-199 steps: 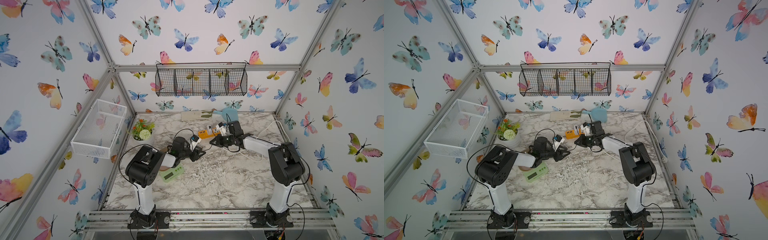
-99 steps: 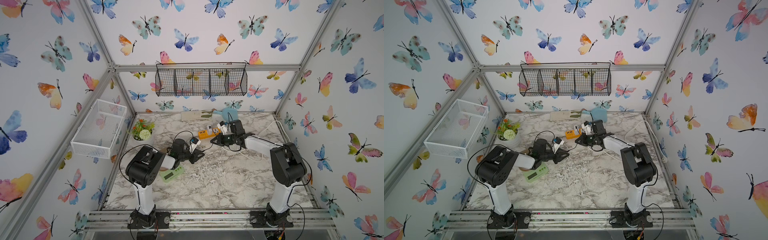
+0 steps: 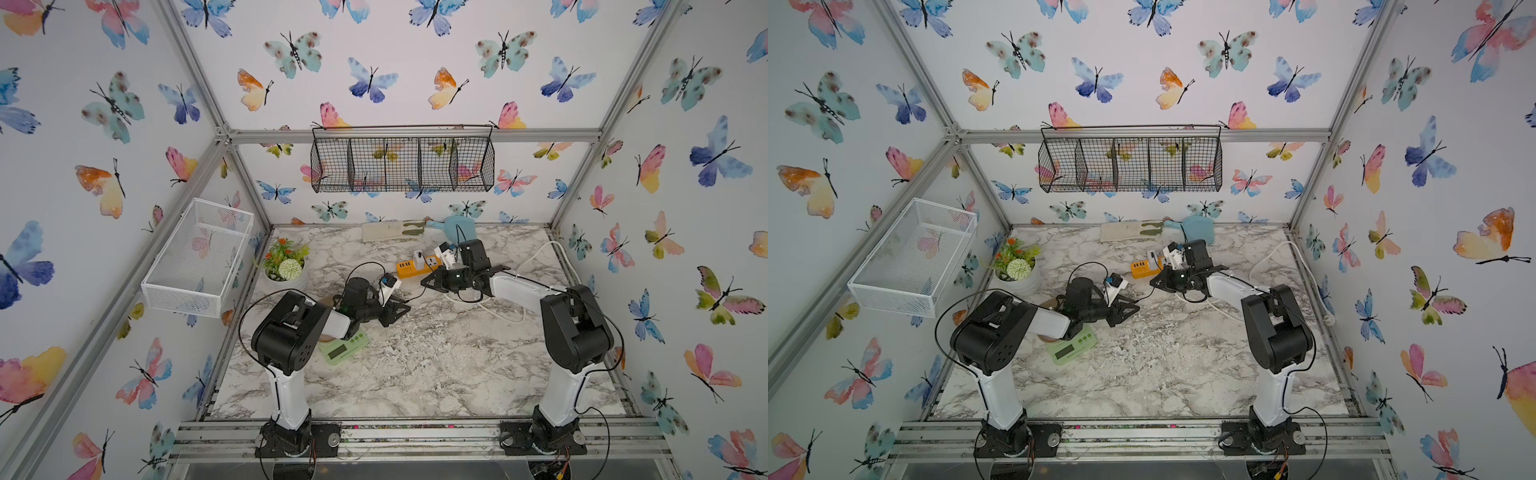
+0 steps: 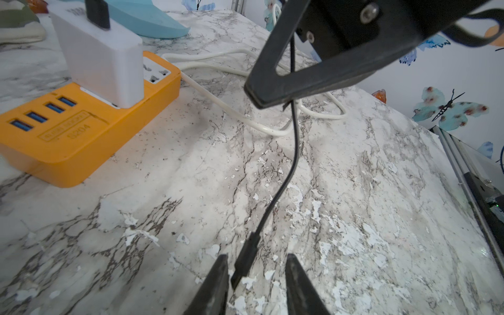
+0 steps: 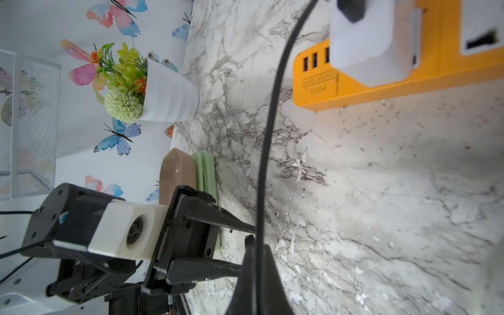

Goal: Charge the electronic scale
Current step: Pick up the charging cable from the center of the board.

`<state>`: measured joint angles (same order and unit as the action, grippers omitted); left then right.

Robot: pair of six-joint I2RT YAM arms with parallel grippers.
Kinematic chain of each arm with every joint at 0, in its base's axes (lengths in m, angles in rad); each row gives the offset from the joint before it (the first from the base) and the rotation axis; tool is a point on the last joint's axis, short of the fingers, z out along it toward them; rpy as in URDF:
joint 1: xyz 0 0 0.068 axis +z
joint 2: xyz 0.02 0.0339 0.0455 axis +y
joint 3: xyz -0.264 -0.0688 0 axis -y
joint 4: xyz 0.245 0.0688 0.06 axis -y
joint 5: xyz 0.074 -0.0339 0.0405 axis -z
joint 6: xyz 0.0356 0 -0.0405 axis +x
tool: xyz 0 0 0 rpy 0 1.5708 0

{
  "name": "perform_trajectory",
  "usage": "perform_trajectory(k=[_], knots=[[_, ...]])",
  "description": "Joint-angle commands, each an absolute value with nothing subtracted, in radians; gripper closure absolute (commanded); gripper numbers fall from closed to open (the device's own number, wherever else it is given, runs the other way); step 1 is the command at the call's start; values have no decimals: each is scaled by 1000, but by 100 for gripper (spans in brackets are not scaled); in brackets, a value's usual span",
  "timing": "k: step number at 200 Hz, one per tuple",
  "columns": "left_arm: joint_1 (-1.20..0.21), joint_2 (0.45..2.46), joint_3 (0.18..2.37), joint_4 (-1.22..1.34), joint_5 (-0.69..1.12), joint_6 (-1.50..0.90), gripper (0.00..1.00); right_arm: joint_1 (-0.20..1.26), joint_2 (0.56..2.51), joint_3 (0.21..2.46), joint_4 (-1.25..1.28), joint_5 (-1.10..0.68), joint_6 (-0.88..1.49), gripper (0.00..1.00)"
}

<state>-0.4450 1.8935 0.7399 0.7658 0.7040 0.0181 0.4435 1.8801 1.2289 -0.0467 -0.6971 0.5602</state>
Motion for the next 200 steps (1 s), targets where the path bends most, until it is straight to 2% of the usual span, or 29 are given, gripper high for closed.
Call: perform_trajectory(k=[1, 39, 59, 76, 95, 111, 130, 165, 186, 200], knots=[[-443, 1876, 739, 784, 712, 21, 70, 437, 1864, 1231, -52, -724, 562, 99], [-443, 1877, 731, 796, 718, 23, 77, 437, 1864, 1230, -48, -729, 565, 99], [-444, 1873, 730, 808, 721, 20, 84, 436, 1866, 1227, -43, -732, 566, 98], [-445, 1873, 733, 808, 723, 20, 91, 433, 1871, 1223, -34, -738, 565, 91], [-445, 1870, 732, 808, 737, 20, 93, 428, 1868, 1212, 2, -765, 542, 85], [-444, 1860, 727, 808, 754, 20, 95, 419, 1857, 1215, 5, -762, 461, 82], [-444, 1841, 730, 792, 782, 14, 95, 414, 1824, 1202, 15, -754, 294, 72], [-443, 1797, 762, 691, 850, 26, 95, 400, 1714, 1088, 123, -776, 18, 66], [-440, 1780, 794, 618, 903, 38, 95, 369, 1643, 997, 248, -832, -68, 64], [-439, 1776, 822, 567, 941, 48, 95, 341, 1615, 942, 349, -943, -98, 62]])
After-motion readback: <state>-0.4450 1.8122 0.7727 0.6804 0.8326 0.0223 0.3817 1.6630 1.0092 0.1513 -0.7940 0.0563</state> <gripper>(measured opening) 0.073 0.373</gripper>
